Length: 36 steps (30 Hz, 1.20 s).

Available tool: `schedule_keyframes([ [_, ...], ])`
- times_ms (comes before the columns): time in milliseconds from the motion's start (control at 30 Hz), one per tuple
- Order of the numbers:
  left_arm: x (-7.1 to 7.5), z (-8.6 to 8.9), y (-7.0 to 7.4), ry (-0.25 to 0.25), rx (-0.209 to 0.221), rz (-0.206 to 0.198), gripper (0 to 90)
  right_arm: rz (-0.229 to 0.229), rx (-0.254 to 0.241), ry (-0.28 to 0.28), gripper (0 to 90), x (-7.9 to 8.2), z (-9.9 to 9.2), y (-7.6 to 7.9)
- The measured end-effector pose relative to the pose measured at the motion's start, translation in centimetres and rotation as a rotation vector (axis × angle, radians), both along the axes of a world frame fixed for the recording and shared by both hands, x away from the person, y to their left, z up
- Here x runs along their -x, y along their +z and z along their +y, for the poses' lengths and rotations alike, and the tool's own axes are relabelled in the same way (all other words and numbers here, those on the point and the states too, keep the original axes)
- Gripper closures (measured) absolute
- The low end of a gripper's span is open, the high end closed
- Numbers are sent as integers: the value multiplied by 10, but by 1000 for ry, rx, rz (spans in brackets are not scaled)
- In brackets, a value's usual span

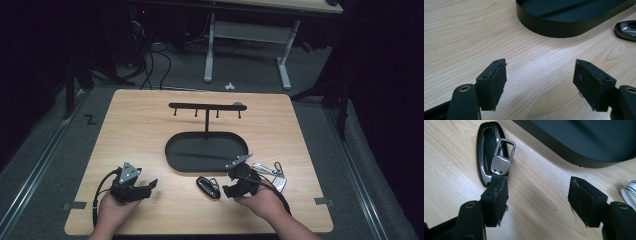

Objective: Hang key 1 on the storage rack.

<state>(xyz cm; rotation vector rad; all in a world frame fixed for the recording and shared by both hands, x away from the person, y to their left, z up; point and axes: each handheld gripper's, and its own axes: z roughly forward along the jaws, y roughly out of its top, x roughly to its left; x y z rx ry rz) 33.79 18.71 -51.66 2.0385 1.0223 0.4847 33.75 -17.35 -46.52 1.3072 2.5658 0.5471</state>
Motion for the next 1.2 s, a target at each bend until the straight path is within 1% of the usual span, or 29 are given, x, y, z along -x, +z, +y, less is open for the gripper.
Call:
schedule_keyframes([
  [33, 0, 0, 0, 1, 4, -2, 271, 4, -2, -7, 326, 0, 1, 1],
  [167, 0, 1, 0, 4, 6, -1, 271, 1, -12, 5, 315, -2, 4, 3],
  [200, 0, 1, 0, 4, 5, -1, 271, 4, -12, -1, 318, -2, 5, 4],
  [233, 0, 1, 0, 3, 5, -2, 271, 16, -28, 16, 328, -2, 8, 5],
  [267, 0, 1, 0, 1, 4, -2, 271, 12, -31, 34, 328, -2, 9, 5],
  [367, -1, 1, 0, 2, 5, 0, 271, 13, -27, 41, 328, -2, 13, 6],
  [400, -1, 1, 0, 1, 6, 0, 271, 22, -27, 33, 328, -2, 16, 5],
  [533, -1, 1, 0, -10, 1, 5, 271, 39, -31, 43, 339, -4, 22, 3],
  [567, -1, 1, 0, -10, 0, 4, 271, 48, -24, 43, 350, -5, 24, 2],
  [600, -1, 1, 0, -12, -1, 4, 271, 63, -21, 58, 365, -6, 29, -1],
  [667, -1, 1, 0, -12, -2, 3, 271, 71, -21, 68, 377, -7, 32, -3],
  [700, -1, 1, 0, -10, 0, 2, 271, 81, -13, 67, 387, -8, 35, -4],
  [733, 0, 1, 0, -9, 3, 1, 271, 100, -10, 45, 395, -7, 39, -6],
  [767, 0, 2, 0, -11, 1, 1, 271, 106, -2, 46, 410, -8, 41, -6],
  [833, -1, 2, 0, -14, -3, 3, 271, 94, 4, 78, 446, -12, 44, -9],
  [867, -1, 2, 0, -15, -2, 3, 272, 102, 3, 68, 463, -13, 45, -9],
  [900, 0, 2, 0, -15, 1, 3, 272, 99, 8, 77, 482, -15, 46, -10],
  [933, 0, 2, 0, -16, 2, 5, 272, 106, 10, 64, 490, -15, 47, -10],
  [967, 0, 2, 0, -18, 0, 5, 272, 107, 7, 69, 508, -16, 47, -11],
  [1033, 0, 2, 0, -19, 0, 6, 272, 125, 7, 43, 529, -16, 49, -12],
  [1067, 0, 2, 0, -19, 1, 6, 272, 116, 10, 67, 538, -19, 48, -14],
  [1100, 0, 2, 0, -20, 1, 5, 272, 134, 10, 36, 556, -18, 49, -13],
  [1200, 0, 3, 0, -20, 2, 3, 272, 158, 2, 41, 597, -23, 49, -15],
])
